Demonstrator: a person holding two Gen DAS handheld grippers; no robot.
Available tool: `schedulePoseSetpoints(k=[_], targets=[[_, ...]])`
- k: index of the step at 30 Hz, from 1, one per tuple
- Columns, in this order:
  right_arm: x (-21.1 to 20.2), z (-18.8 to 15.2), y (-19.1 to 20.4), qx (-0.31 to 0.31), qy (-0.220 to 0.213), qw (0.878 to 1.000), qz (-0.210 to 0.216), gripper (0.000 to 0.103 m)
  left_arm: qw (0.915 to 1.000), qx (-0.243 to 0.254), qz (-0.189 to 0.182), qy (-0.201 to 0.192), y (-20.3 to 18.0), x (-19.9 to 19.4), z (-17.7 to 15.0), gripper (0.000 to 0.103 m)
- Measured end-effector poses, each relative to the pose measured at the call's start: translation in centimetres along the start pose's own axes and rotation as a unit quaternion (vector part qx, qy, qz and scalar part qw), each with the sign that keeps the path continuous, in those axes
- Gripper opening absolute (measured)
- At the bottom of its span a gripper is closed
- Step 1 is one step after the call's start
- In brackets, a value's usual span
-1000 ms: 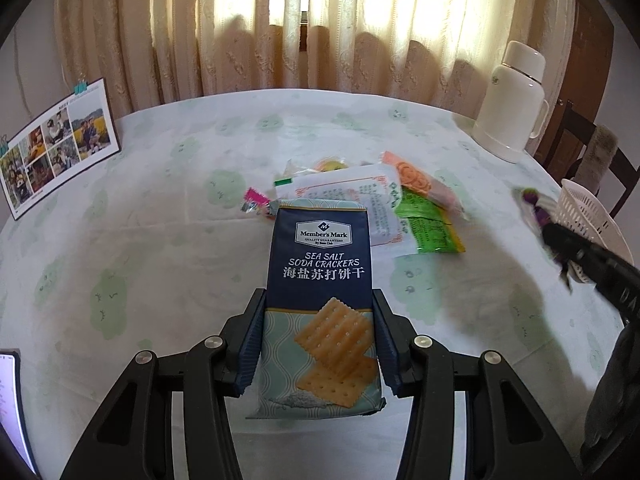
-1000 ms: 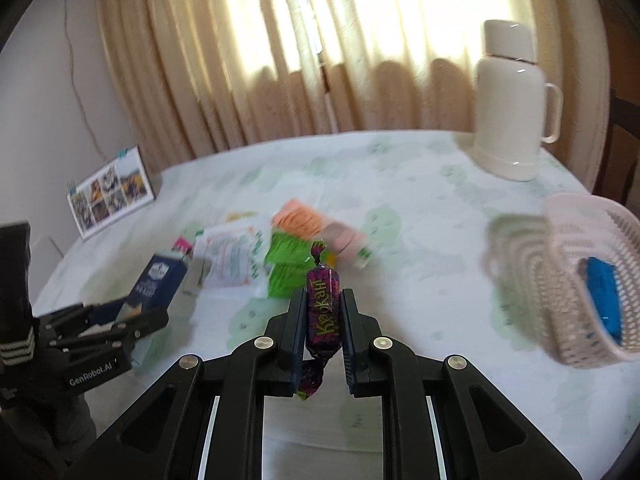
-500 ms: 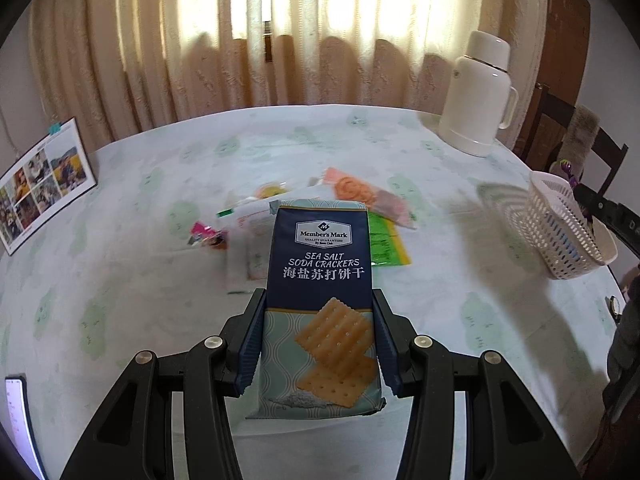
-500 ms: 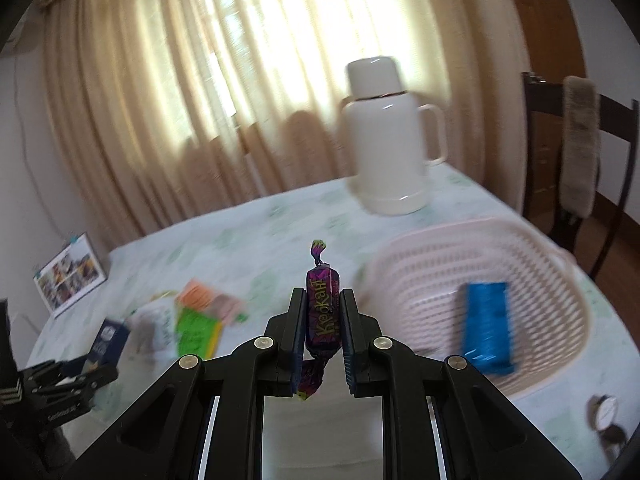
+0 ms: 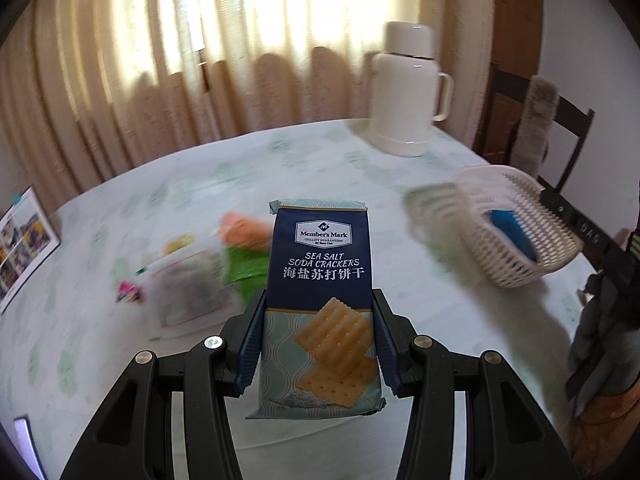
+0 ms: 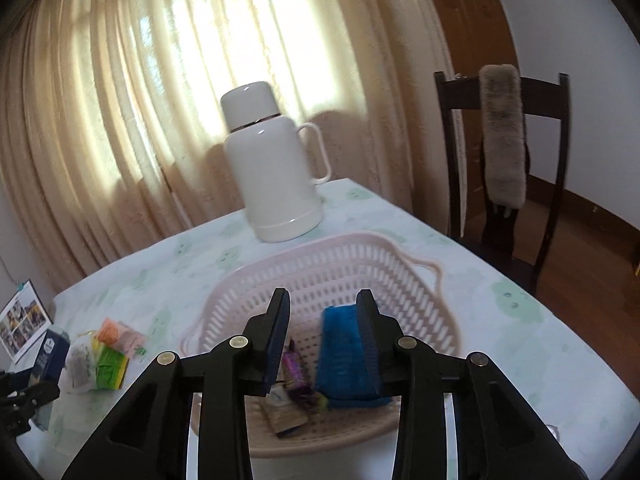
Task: Organize snacks
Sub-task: 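Drop the candy bar and crackers box into the pink basket with both grippers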
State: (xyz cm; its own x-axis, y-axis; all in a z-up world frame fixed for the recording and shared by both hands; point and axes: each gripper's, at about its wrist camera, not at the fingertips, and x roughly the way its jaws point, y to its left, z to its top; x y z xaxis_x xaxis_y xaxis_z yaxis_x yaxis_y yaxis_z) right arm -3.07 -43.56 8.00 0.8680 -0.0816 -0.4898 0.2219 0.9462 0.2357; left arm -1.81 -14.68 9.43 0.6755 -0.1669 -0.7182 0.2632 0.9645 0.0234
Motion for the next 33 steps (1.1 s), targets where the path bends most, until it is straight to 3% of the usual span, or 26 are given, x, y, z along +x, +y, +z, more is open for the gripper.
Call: schedulePoseSetpoints(k=[11, 15, 24, 27, 29, 33], targets=[[-1.8, -0.2, -2.7, 0.054, -0.041, 0.997, -0.032, 0.039, 0.9961, 0.053, -0.070, 0.008, -8.2, 2.5, 3.6, 0.046], [-2.2, -0.1, -3.3, 0.071, -0.050, 0.996, -0.038, 0.044, 0.9935, 0.062, -0.095, 0.013, -10.2, 3.2, 4.5, 0.046], [-2.4, -0.1, -3.8, 0.086, -0.055, 0.994, -0.046, 0.044, 0.9857, 0.087, -0.142, 0.025, -14.3, 5.1, 6.1, 0.046], [-2.5, -0.1, -3.9, 0.089, -0.057, 0.993, -0.050, 0.045, 0.9845, 0.086, -0.151, 0.028, -14.9, 5.6, 6.4, 0.053], [-2.5, -0.1, -4.0, 0.092, -0.057, 0.993, -0.053, 0.045, 0.9844, 0.077, -0.157, 0.021, -14.7, 5.5, 6.5, 0.066], [-2.5, -0.2, -4.1, 0.095, -0.058, 0.992, -0.054, 0.048, 0.9861, 0.070, -0.150, 0.011, -14.2, 5.2, 6.6, 0.069]])
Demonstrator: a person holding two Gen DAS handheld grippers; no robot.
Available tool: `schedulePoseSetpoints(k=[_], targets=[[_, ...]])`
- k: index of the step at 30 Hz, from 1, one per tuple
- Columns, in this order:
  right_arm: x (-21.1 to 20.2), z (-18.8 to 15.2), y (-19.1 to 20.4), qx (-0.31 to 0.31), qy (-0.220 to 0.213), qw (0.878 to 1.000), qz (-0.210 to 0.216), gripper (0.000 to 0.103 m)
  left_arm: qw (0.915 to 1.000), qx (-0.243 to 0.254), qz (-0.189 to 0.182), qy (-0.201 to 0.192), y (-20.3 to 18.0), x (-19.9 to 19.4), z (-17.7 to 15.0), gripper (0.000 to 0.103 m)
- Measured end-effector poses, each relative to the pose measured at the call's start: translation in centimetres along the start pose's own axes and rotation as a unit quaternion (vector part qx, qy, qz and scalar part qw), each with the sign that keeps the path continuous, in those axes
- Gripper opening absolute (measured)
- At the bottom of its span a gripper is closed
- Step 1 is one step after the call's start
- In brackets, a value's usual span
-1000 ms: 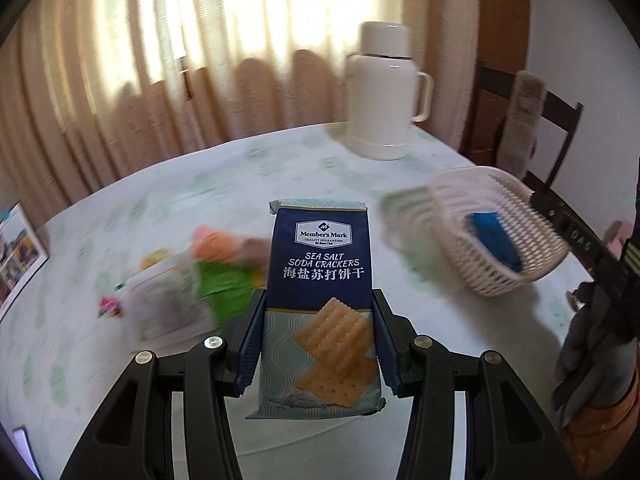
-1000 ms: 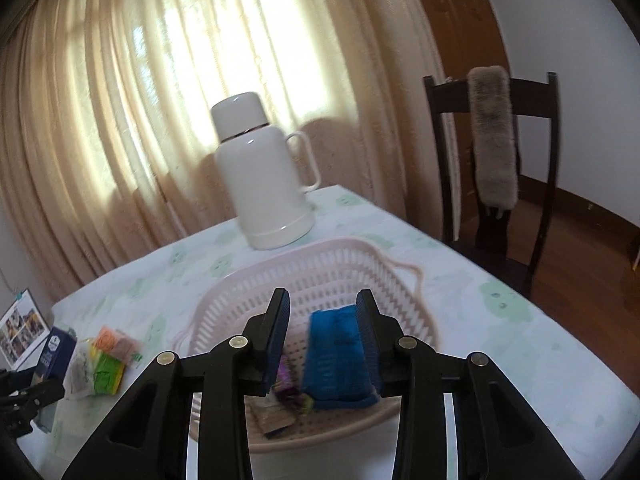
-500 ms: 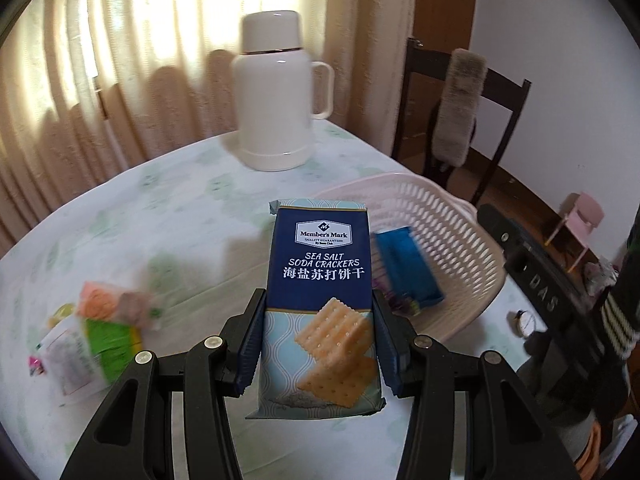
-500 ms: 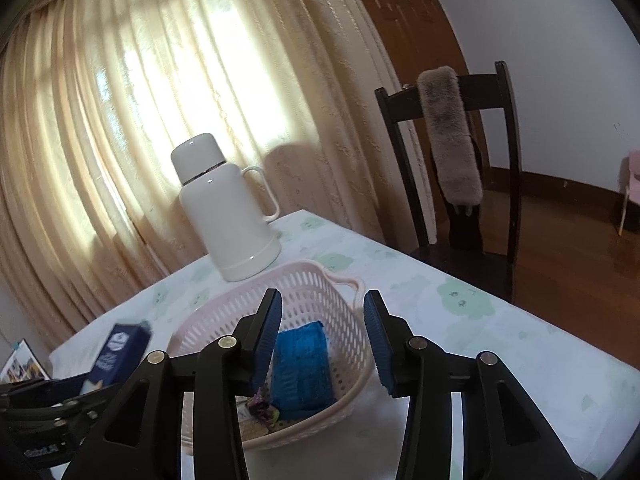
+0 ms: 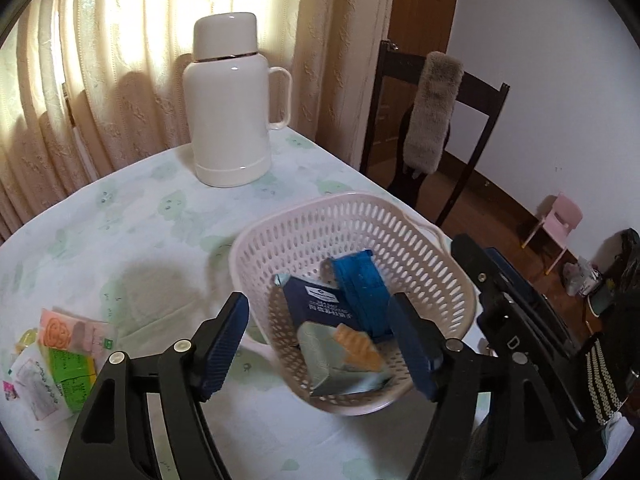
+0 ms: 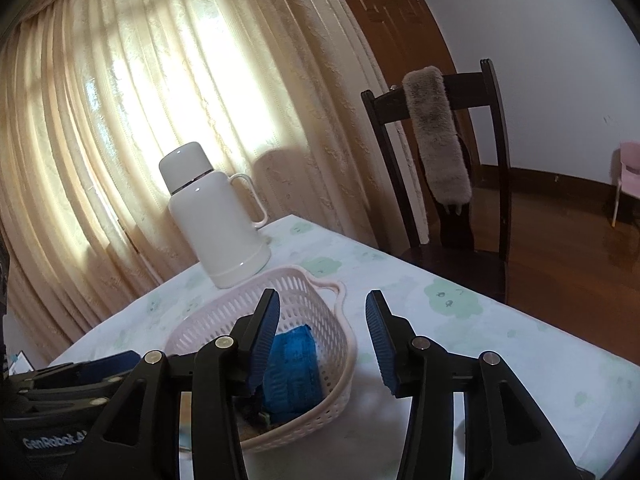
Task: Organize snacks
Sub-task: 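Drop the candy bar and crackers box into the pink basket with both grippers, then withdraw both grippers from the basket toward the remaining snacks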
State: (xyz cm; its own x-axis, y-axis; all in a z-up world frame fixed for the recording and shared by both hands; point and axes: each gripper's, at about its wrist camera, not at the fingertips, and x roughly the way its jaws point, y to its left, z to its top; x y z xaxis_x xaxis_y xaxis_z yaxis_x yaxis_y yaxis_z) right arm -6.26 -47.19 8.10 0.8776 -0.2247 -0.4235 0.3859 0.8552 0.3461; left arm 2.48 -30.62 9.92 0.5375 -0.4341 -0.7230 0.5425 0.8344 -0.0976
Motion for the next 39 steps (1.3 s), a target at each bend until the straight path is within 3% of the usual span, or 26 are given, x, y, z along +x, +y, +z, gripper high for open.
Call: schedulePoseSetpoints(k=[20, 26, 39], targets=[[-0.7, -0.5, 1.5, -0.040, -0.021, 0.999, 0.019, 0.052, 0.9936, -0.072, 0.087, -0.004, 6.8, -2.1, -2.3, 0.077], [-0.9, -0.8, 2.0, -0.053, -0.025, 0.998, 0.028, 0.063, 0.9877, -0.102, 0.118, -0.005, 9.8, -3.2, -3.5, 0.081], [-0.6, -1.6, 3.6, -0.093, -0.028, 0.995, 0.020, 0.066, 0.9715, -0.161, 0.174, -0.004, 16.0, -5.4, -6.5, 0.083]])
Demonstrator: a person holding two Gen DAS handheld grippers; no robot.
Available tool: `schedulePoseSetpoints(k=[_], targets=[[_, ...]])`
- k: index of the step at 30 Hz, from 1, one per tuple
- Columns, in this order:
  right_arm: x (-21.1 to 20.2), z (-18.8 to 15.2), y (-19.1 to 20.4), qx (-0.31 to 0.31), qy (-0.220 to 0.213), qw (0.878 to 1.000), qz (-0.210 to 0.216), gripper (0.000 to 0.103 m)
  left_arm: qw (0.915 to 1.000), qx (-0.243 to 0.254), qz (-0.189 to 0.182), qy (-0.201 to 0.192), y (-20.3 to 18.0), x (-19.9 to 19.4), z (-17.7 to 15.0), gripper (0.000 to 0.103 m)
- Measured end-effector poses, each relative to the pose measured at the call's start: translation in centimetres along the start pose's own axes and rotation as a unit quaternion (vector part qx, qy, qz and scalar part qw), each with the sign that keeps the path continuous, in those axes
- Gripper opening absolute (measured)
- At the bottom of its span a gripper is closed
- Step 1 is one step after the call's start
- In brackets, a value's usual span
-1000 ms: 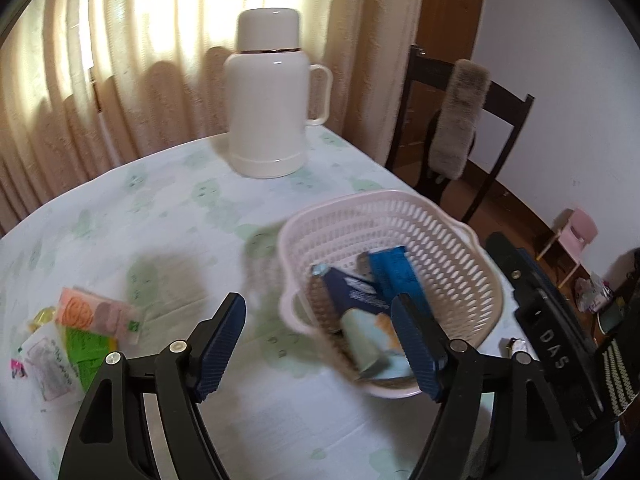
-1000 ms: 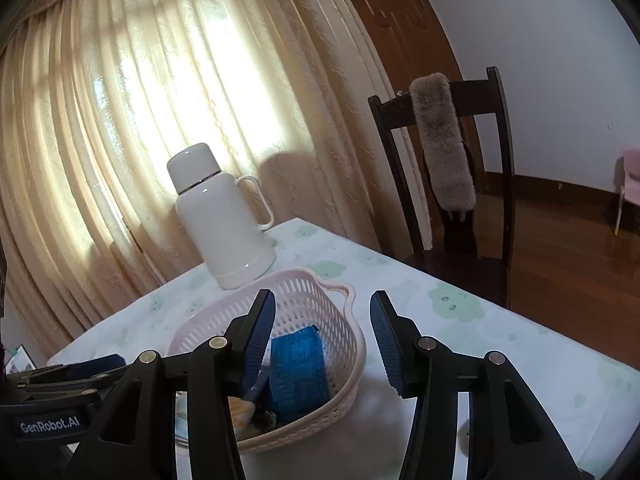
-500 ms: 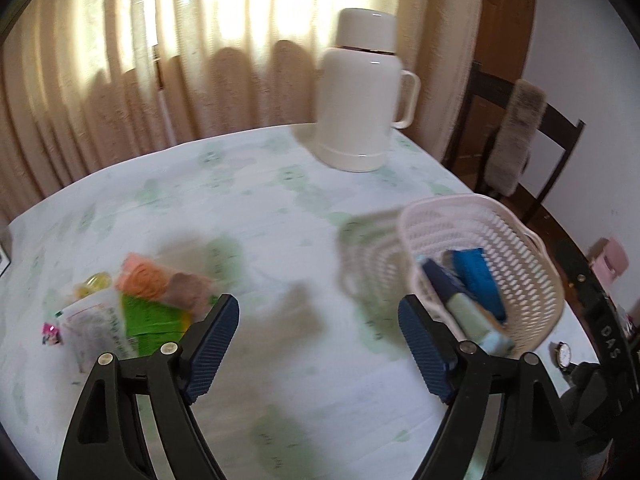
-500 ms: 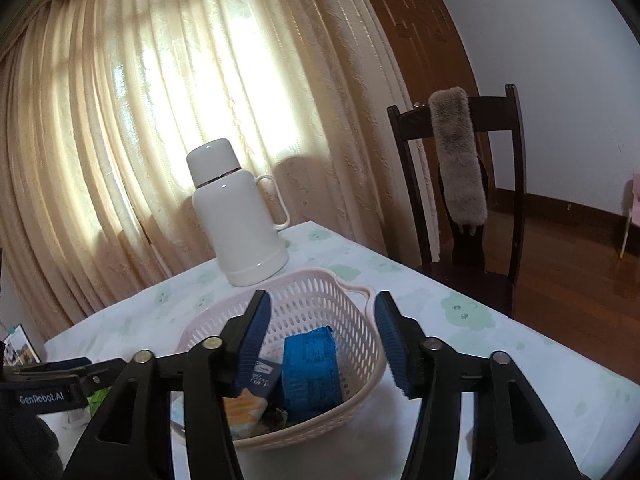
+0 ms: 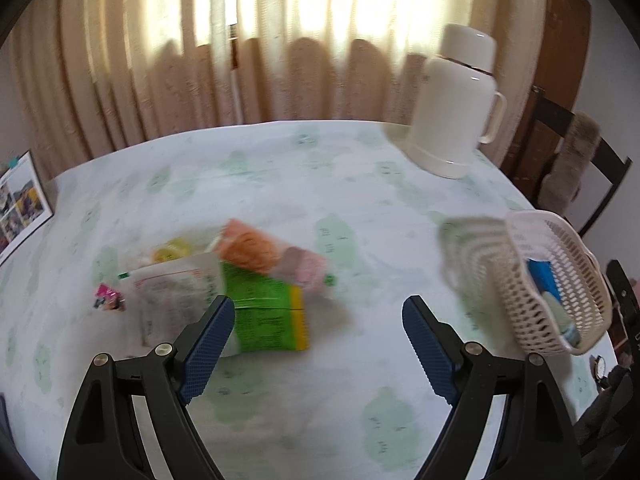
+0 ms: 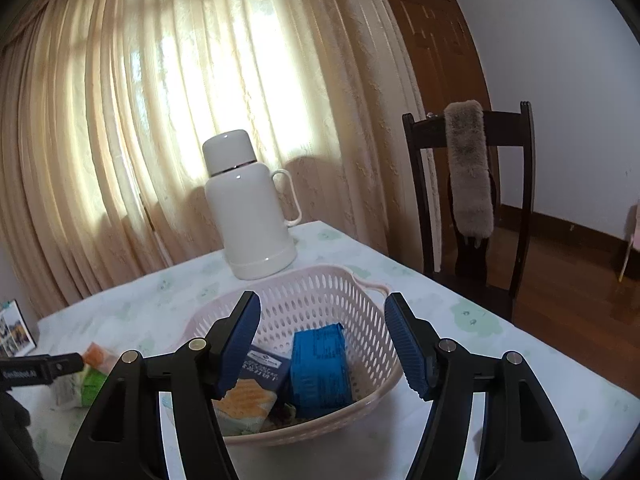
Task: Organize snacks
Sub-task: 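Withdraw both grippers from the basket toward the remaining snacks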
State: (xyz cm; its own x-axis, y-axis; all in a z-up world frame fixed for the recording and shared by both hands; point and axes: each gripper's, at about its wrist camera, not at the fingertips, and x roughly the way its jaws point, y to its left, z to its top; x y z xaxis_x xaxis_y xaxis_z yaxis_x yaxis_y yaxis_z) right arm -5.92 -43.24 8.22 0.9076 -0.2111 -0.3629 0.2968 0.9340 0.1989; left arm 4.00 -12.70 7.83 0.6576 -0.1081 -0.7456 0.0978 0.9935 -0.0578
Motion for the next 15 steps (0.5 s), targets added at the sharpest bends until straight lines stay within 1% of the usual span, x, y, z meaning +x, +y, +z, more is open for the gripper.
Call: schedulePoseSetpoints(k=[8, 15], targets=[[0.2, -0.3, 0.9, -0.029, -0.008, 0.999, -0.025, 0.066, 0.9992, -0.031, 0.020, 0.014, 4.2, 0.7, -0.4, 0.083], [0.2, -0.7, 2.4, -0.062, -0.012, 0.997, -0.039, 0.066, 0.9976, -0.058, 0.028, 0.025, 7.3, 1.4, -1.0, 0.083]])
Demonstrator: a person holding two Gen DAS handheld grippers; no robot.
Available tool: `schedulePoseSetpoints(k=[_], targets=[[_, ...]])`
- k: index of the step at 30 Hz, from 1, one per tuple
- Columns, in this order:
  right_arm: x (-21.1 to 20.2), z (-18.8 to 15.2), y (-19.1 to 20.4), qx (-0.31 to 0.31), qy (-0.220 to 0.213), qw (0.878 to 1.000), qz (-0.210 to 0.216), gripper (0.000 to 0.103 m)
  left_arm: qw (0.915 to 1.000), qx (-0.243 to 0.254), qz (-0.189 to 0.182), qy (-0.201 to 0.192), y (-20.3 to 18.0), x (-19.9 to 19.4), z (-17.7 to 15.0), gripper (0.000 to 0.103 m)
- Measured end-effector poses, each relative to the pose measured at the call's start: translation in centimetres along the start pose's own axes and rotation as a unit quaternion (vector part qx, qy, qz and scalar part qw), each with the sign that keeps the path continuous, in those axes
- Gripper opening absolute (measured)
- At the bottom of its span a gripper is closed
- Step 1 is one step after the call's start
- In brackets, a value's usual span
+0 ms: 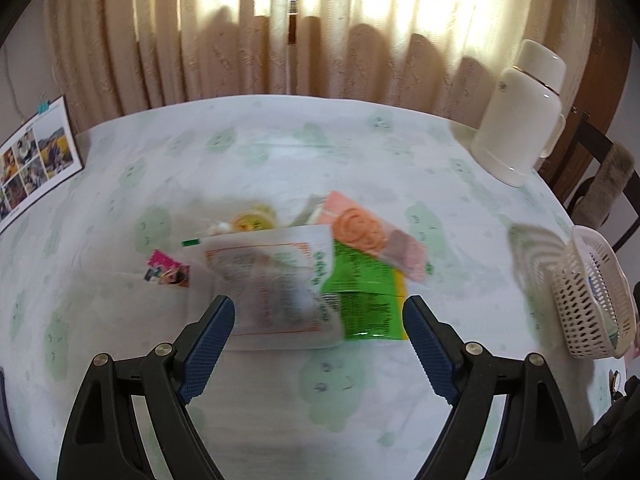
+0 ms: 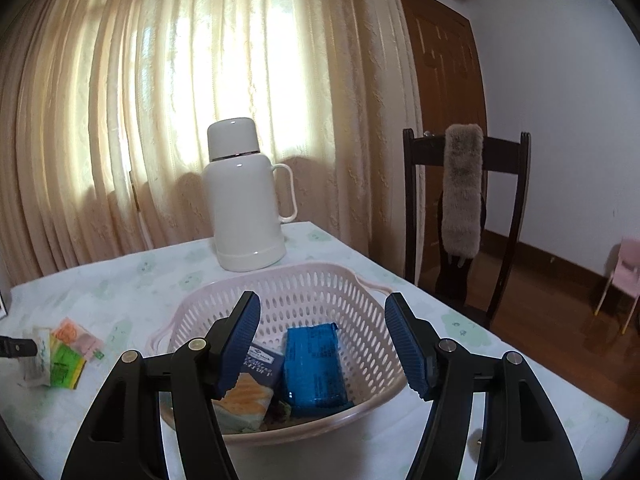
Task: Organize snacks
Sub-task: 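Withdraw both grippers from the basket toward the remaining snacks, then lower the left gripper onto the white printed snack bag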
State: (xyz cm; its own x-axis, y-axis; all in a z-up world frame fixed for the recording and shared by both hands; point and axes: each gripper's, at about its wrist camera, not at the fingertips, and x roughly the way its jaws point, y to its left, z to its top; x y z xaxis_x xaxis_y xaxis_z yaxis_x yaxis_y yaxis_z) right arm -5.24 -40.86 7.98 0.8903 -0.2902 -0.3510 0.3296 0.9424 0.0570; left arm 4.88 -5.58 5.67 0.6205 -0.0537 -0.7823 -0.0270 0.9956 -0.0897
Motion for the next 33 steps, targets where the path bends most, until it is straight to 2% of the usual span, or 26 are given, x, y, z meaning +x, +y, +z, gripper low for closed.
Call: schedulePoseSetpoints(k=[4, 8, 13, 19, 24, 29, 33], targets=[[-0.3, 0.2, 0.9, -0.005, 0.001, 1.000, 0.005, 0.066, 0.9999, -0.007, 0.008, 0.003, 1.2, 0.4, 0.0, 0.084], [-1.1, 0.7, 2.3, 0.006, 0.002, 1.000, 0.029, 0.068, 0.9997, -0.022, 0.013, 0.006, 2.9, 0.8, 0.0, 0.084], [-2.2, 1.1, 5.8, -0.016, 0.001, 0.996, 0.089, 0.072, 0.9990, -0.040, 0.013, 0.013, 4.3, 1.5, 0.2, 0.084], [-2.5, 0.4, 9.9, -0.028, 0.026, 0.985, 0.166, 0.072, 0.9990, -0.037, -0.016, 0.017, 4.2, 2.4, 0.5, 0.084], [-2.1, -1.4, 12.2, -0.036, 0.058, 0.977, 0.201, 0.072, 0.9988, -0.039, -0.021, 0.017, 3.8, 3.3, 1.4, 0.084], [-1.5, -2.9, 13.3, -0.053, 0.084, 0.972, 0.213, 0.072, 0.9993, -0.036, -0.007, 0.005, 3.2, 3.9, 3.1, 0.085], [-1.3, -3.2, 13.3, -0.052, 0.089, 0.971, 0.216, 0.072, 0.9993, -0.021, 0.027, 0.014, 2.4, 5.6, 3.8, 0.085]])
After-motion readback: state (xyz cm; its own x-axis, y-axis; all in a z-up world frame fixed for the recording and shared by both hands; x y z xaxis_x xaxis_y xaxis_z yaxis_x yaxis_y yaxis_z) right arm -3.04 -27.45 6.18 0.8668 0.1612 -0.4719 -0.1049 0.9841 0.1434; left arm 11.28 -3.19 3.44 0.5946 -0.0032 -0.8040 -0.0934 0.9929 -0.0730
